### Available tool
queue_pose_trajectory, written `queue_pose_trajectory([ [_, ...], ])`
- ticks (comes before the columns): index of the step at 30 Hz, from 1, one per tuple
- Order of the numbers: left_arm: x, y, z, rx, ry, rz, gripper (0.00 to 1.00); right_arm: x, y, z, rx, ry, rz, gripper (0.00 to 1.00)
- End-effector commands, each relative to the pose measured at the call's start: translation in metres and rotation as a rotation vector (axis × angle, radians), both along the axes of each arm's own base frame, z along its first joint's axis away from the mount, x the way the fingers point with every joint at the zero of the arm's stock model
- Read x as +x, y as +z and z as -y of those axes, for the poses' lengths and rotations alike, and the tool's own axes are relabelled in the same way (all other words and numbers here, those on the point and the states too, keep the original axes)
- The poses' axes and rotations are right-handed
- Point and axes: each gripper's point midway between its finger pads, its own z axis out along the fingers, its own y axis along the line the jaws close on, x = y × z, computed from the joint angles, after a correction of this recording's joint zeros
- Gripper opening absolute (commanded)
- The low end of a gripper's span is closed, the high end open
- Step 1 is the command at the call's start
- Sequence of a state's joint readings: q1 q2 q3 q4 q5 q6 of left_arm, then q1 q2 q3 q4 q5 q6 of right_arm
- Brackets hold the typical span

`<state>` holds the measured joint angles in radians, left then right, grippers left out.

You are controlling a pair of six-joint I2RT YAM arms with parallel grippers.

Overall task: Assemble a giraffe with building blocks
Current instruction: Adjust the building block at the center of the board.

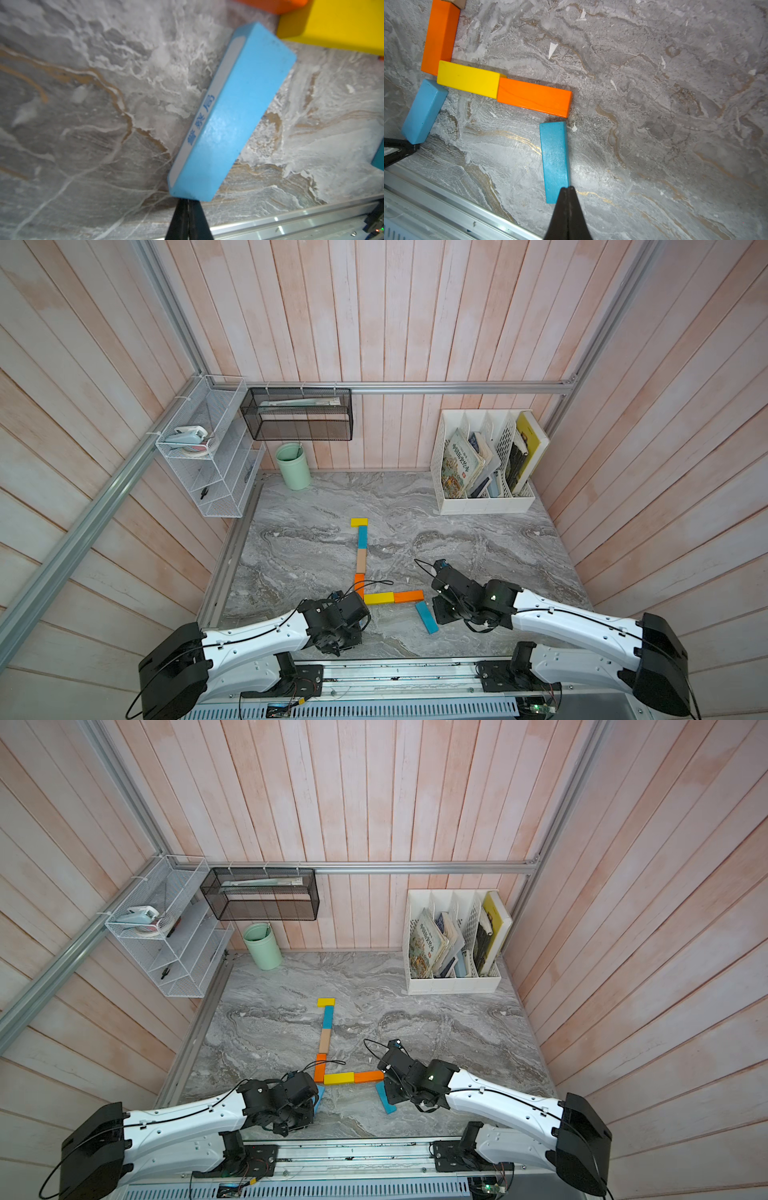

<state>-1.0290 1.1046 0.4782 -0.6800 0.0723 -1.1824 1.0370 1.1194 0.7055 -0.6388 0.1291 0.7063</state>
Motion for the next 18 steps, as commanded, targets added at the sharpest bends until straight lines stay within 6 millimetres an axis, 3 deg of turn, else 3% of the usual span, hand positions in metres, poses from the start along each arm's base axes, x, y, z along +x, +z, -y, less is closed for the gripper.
queue_pose_trajectory([
  [1, 0.009, 0.009, 0.009, -0.021, -0.007, 0.039, 0.09, 0.000, -0.003, 0.000, -0.004, -0.003, -0.008, 0.00],
  [11, 0.011, 0.012, 0.009, -0.010, -0.009, 0.051, 0.09, -0.002, -0.001, -0.021, 0.077, 0.036, -0.027, 0.00],
  [18, 0.007, 0.025, -0.006, -0.020, 0.027, 0.071, 0.10, -0.020, -0.003, -0.063, 0.175, 0.137, -0.059, 0.00],
])
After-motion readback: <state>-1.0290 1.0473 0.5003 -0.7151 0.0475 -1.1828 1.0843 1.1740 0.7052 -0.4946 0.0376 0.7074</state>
